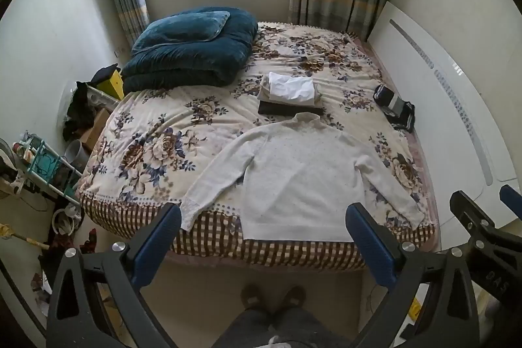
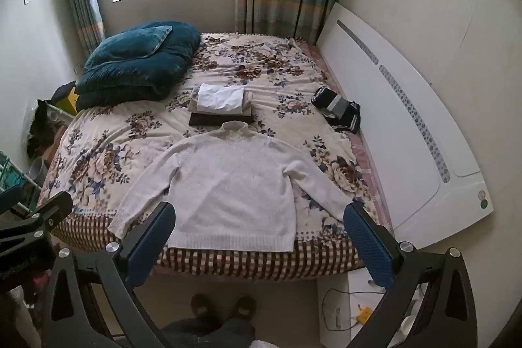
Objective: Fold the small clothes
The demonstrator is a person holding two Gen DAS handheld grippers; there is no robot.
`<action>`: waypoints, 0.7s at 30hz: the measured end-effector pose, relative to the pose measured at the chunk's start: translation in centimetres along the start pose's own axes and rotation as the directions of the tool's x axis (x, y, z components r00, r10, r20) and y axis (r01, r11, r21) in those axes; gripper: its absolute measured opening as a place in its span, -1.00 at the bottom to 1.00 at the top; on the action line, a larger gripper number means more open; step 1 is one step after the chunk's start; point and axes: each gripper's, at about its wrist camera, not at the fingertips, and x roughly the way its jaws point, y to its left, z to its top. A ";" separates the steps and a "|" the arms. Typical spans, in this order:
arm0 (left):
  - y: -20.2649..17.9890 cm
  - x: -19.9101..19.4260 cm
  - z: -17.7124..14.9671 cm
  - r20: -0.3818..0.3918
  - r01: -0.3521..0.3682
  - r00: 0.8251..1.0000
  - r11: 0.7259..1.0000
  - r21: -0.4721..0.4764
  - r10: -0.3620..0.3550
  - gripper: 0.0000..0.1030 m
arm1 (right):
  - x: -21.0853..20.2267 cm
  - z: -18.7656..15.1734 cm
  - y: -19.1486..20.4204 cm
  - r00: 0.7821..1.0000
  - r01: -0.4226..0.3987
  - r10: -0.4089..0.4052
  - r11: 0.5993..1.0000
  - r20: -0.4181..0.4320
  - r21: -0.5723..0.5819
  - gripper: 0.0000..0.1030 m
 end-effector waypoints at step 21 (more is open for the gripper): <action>0.0 0.0 0.0 0.011 0.012 1.000 1.000 -0.006 -0.012 1.00 | -0.4 0.1 0.6 1.000 -0.001 0.001 1.000 0.003 -0.003 1.00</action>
